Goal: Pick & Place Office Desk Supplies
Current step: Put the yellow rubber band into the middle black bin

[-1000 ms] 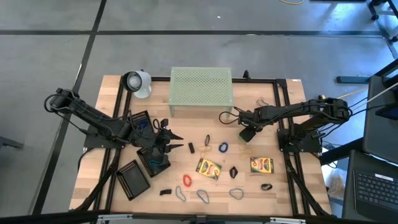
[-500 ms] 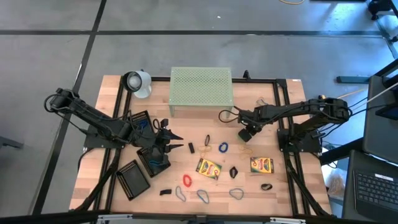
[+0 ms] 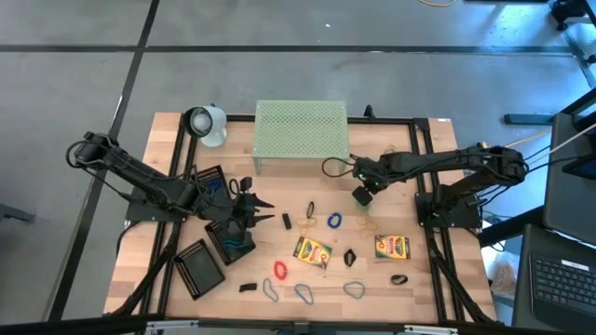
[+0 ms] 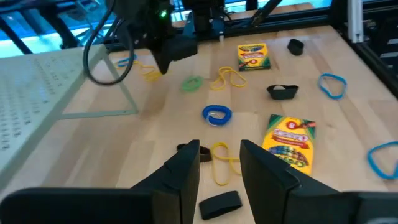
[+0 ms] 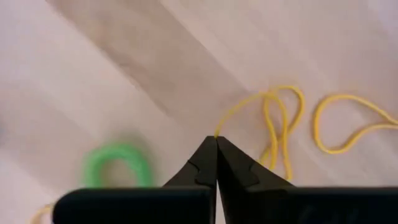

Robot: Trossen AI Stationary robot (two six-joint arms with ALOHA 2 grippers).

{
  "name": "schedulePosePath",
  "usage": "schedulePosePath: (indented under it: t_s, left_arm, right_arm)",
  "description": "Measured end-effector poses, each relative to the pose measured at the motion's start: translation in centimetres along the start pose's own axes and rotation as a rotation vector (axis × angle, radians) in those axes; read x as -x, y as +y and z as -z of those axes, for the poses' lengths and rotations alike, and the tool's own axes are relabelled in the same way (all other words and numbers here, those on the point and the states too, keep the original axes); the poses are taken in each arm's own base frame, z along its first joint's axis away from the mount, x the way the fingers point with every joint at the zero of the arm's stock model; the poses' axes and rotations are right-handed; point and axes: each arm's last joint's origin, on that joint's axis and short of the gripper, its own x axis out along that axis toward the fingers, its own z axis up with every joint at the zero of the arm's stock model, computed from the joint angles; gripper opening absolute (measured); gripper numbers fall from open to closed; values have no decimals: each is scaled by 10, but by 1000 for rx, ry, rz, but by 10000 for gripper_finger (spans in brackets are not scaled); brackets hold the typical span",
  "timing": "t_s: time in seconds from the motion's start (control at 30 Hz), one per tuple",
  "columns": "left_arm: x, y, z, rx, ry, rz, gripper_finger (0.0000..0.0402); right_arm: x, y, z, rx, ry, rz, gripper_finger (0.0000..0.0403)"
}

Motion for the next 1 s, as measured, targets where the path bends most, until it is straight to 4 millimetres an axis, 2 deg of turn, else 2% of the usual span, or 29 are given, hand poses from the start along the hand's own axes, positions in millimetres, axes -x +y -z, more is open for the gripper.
schedulePosePath:
  t_s: [0.3,0.47,0.57,0.73,1.0]
  left_arm:
    - [0,3,-1,2,-13,-85,109]
    - [0,8,-3,0,-30,-209,109]
    - [-4,13,-6,-19,-52,-247,109]
    - [-17,18,-10,-93,-90,-196,118]
    - [-35,18,-16,-221,-204,-111,168]
  right_arm:
    - [61,7,-29,88,-235,-113,1]
    - [85,13,-38,161,-315,-191,1]
    - [95,23,-43,220,-371,-298,1]
    - [106,43,-45,305,-473,-496,1]
    - [119,66,-41,370,-586,-622,1]
